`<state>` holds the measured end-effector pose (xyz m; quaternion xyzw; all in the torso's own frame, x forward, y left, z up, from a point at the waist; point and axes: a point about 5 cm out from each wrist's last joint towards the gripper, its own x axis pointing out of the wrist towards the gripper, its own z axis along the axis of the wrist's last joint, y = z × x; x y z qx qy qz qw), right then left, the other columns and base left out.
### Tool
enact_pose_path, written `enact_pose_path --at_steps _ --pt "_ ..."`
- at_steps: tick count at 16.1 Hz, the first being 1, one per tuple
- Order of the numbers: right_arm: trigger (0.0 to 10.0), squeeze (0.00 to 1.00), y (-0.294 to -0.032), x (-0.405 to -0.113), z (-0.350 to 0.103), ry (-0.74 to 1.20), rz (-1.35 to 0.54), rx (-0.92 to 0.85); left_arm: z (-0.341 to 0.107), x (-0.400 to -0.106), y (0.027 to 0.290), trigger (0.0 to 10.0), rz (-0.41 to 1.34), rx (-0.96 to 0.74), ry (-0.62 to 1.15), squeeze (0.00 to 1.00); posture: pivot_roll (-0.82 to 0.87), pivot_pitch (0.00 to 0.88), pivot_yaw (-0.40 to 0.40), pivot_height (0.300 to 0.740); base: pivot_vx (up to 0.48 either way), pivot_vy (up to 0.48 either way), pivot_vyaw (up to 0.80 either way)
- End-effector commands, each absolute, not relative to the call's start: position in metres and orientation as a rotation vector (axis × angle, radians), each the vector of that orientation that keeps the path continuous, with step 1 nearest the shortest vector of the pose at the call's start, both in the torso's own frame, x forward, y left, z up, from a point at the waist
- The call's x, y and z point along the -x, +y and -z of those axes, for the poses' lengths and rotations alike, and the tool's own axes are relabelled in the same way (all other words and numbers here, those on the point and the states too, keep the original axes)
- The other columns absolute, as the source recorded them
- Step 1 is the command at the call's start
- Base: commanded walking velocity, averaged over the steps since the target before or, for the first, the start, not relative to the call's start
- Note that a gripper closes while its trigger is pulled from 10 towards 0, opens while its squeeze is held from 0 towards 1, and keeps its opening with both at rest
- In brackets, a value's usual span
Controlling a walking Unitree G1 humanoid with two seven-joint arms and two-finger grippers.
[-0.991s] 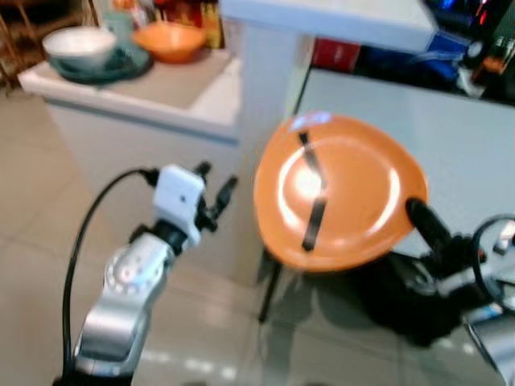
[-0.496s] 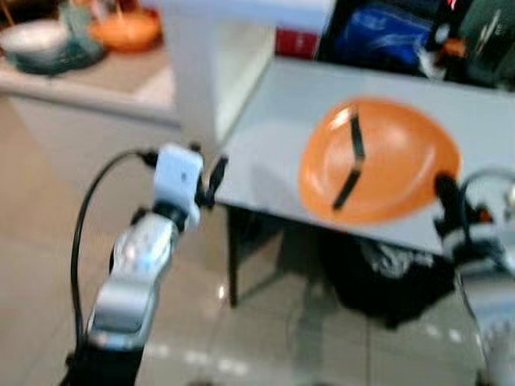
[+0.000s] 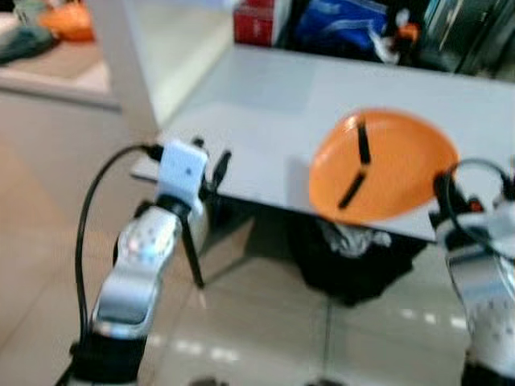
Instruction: Setting the table
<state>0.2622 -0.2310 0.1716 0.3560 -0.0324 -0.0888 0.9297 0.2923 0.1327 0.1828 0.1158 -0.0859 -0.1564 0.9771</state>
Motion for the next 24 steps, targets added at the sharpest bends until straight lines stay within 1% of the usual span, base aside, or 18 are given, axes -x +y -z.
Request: enact_pose_path --at_steps 1,3,5,9,13,14,18,22,24 --pt "10.0 0.00 -0.242 -0.262 -0.175 -0.097 0.222 -0.731 -0.186 -0.292 0.124 10.0 0.338 -0.232 -0.191 0.00 0.03 0.058 0.004 0.740 0.000 -0.480 0.00" --pt "10.0 0.00 -0.243 -0.266 -0.175 -0.086 0.222 -0.710 -0.186 -0.292 0.124 10.0 0.343 -0.236 -0.190 0.00 0.03 0.054 0.008 0.740 0.000 -0.480 0.00" --pt "10.0 0.00 -0.237 -0.273 -0.174 -0.055 0.204 -0.676 -0.185 -0.295 0.129 10.0 0.335 -0.244 -0.188 0.00 0.03 0.050 0.005 0.740 0.000 -0.480 0.00" --pt "10.0 0.00 -0.234 -0.280 -0.175 -0.047 0.198 -0.696 -0.186 -0.294 0.123 10.0 0.343 -0.241 -0.193 0.00 0.04 0.051 0.000 0.740 0.000 -0.480 0.00" --pt "10.0 0.00 -0.229 -0.281 -0.172 -0.045 0.209 -0.730 -0.186 -0.297 0.126 10.0 0.342 -0.239 -0.180 0.00 0.03 0.049 0.005 0.740 0.000 -0.480 0.00" --pt "10.0 0.00 -0.228 -0.281 -0.174 -0.046 0.205 -0.744 -0.185 -0.300 0.126 10.0 0.320 -0.221 -0.136 0.00 0.03 0.052 0.007 0.740 0.000 0.000 0.00" --pt "10.0 0.00 -0.221 -0.278 -0.165 0.000 0.187 -0.769 -0.191 -0.297 0.117 10.0 0.386 -0.198 -0.180 0.00 0.04 0.051 0.012 0.740 0.000 0.000 -0.11" --pt "10.0 0.00 -0.211 -0.280 -0.163 0.028 0.160 -0.782 -0.194 -0.302 0.123 10.0 0.375 -0.195 -0.178 0.00 0.03 0.054 0.019 0.740 0.333 0.000 -0.77" --pt "10.0 0.00 -0.206 -0.282 -0.159 0.059 0.142 -0.796 -0.193 -0.300 0.121 10.0 0.382 -0.197 -0.176 0.00 0.04 0.056 0.015 0.740 0.351 0.000 -0.28"
